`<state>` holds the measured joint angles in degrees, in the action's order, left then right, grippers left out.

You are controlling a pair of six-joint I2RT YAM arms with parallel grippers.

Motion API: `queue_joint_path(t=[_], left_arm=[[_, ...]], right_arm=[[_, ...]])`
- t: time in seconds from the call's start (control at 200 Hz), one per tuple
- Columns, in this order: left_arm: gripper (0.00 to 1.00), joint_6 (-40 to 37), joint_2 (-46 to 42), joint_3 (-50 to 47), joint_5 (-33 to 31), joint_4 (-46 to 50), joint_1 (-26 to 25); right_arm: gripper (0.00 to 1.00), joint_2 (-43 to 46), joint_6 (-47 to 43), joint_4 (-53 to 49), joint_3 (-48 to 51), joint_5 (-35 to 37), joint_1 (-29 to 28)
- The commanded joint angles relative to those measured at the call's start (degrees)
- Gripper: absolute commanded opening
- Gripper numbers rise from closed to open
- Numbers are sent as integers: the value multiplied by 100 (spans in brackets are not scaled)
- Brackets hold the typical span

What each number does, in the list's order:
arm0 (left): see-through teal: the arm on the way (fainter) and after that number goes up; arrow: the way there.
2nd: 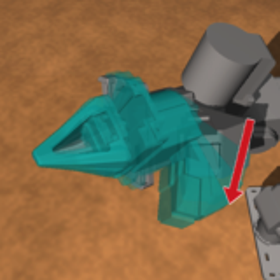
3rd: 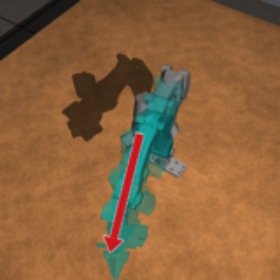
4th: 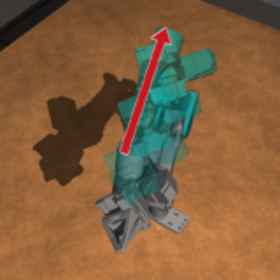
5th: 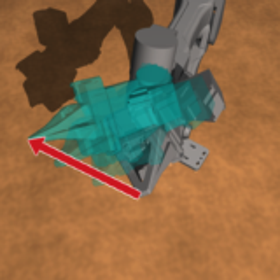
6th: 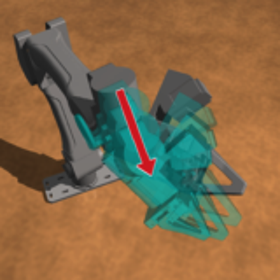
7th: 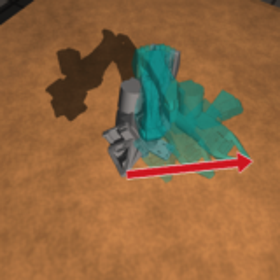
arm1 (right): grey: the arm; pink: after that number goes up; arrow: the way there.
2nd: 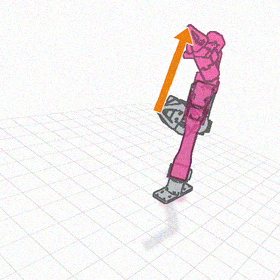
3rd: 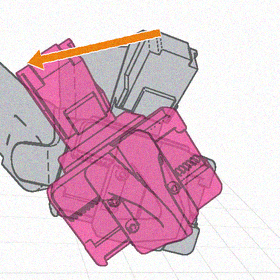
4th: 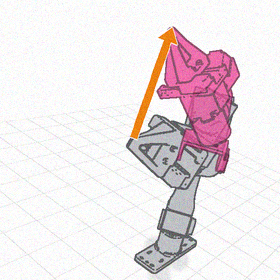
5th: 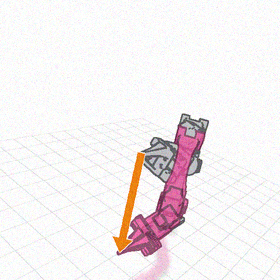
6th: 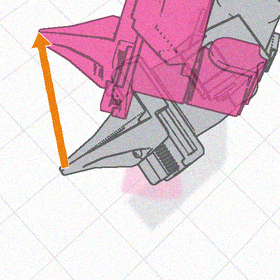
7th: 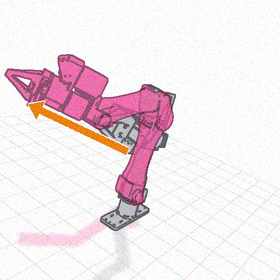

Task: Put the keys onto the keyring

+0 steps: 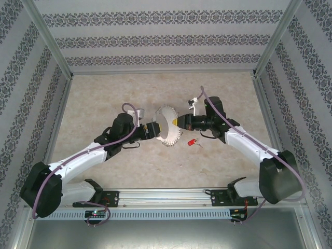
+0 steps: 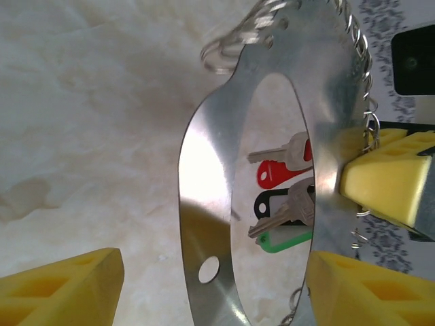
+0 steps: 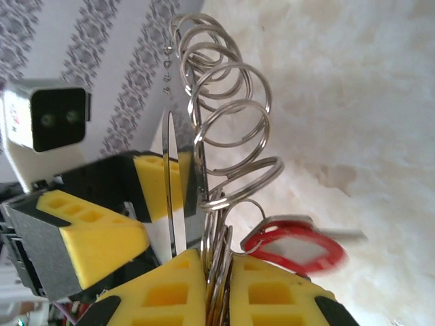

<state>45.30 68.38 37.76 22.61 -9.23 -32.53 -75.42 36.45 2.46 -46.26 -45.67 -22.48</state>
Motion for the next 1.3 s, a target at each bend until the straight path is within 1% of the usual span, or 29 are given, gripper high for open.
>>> queue_joint_path(t=[0.0, 0.08, 0.165, 0.195, 0.28, 0.375, 0.405, 0.43, 0.515, 0.56, 0.575, 0.62, 0.624, 0.659, 0.669, 0.689, 0.729, 0.789, 0.854, 0.914, 0.974, 1.019, 1.054, 1.089, 1.139, 1.174, 1.229, 1.294], left_arm=[[68, 101, -15, 347, 505, -612, 141], [62, 340, 56, 421, 720, -1098, 224], [53, 483, 107, 591, 790, -1382, 241], [47, 489, 117, 674, 796, -1390, 253], [25, 408, 46, 883, 753, -1314, 273], [8, 181, -118, 1035, 658, -1057, 329], [4, 68, -174, 1086, 679, -972, 356], [0, -45, -213, 1123, 705, -886, 380], [0, -628, -374, 1323, 933, -535, 451], [0, -1162, -446, 1490, 1156, -242, 478], [0, -1367, -467, 1575, 1249, -132, 484], [0, -1926, -508, 1884, 1532, 498, 496], [0, -2112, -509, 1928, 1532, 579, 499], [0, -2707, -522, 2247, 1689, 1178, 500], [0, -2770, -517, 2401, 1734, 1365, 502], [0, -3206, -499, 2611, 1802, 1762, 502], [0, -3917, -435, 3064, 1909, 2617, 500], [0, -4887, -250, 3762, 1984, 3832, 502], [0, -5455, 17, 4432, 1946, 4805, 495], [0, -5766, 271, 4925, 2081, 5394, 498], [0, -5828, 446, 5245, 2179, 5663, 491], [0, -5831, 546, 5418, 2223, 5777, 491], [0, -5814, 613, 5528, 2258, 5819, 496], [0, -5814, 660, 5625, 2278, 5879, 499], [0, -5848, 717, 5757, 2275, 5976, 491], [0, -5848, 749, 5827, 2242, 6014, 499], [0, -5834, 772, 5882, 2206, 6010, 494], [0, -5792, 776, 5899, 2194, 5968, 502]], right_arm=[[0, 376, 854, 1022, 104, 180, -8], [0, 520, 1102, 1290, 143, 240, -43], [0, 622, 1211, 1379, 126, 332, -154], [1, 652, 1191, 1371, 118, 375, -181], [2, 776, 1098, 1326, 154, 583, -244], [8, 1009, 980, 1362, 270, 831, -281], [10, 1101, 863, 1352, 299, 876, -291], [14, 1191, 761, 1319, 317, 911, -292], [36, 1559, 329, 1023, 370, 1161, -292], [47, 1812, 63, 838, 425, 1368, -260], [49, 1900, -16, 751, 447, 1486, -239], [56, 2197, -220, 575, 561, 1807, -183], [57, 2241, -241, 569, 576, 1842, -176], [64, 2490, -383, 541, 706, 2027, -118], [67, 2579, -421, 540, 741, 2080, -106], [71, 2729, -521, 528, 825, 2225, -83], [74, 3045, -691, 543, 1003, 2495, -65], [72, 3459, -1185, 655, 1251, 2533, -62], [69, 3765, -1787, 756, 1452, 2238, -113], [58, 3912, -2365, 792, 1571, 2015, -216], [46, 3964, -2904, 774, 1602, 1797, -415], [38, 3968, -3315, 760, 1609, 1735, -670], [30, 3957, -3661, 769, 1620, 1806, -948], [21, 3925, -4034, 756, 1620, 1997, -1253], [19, 3867, -4447, 797, 1619, 2484, -1732], [15, 3806, -4717, 867, 1620, 2932, -2047], [13, 3667, -5181, 999, 1612, 3471, -2509], [14, 3454, -5613, 1117, 1554, 3837, -2877]])
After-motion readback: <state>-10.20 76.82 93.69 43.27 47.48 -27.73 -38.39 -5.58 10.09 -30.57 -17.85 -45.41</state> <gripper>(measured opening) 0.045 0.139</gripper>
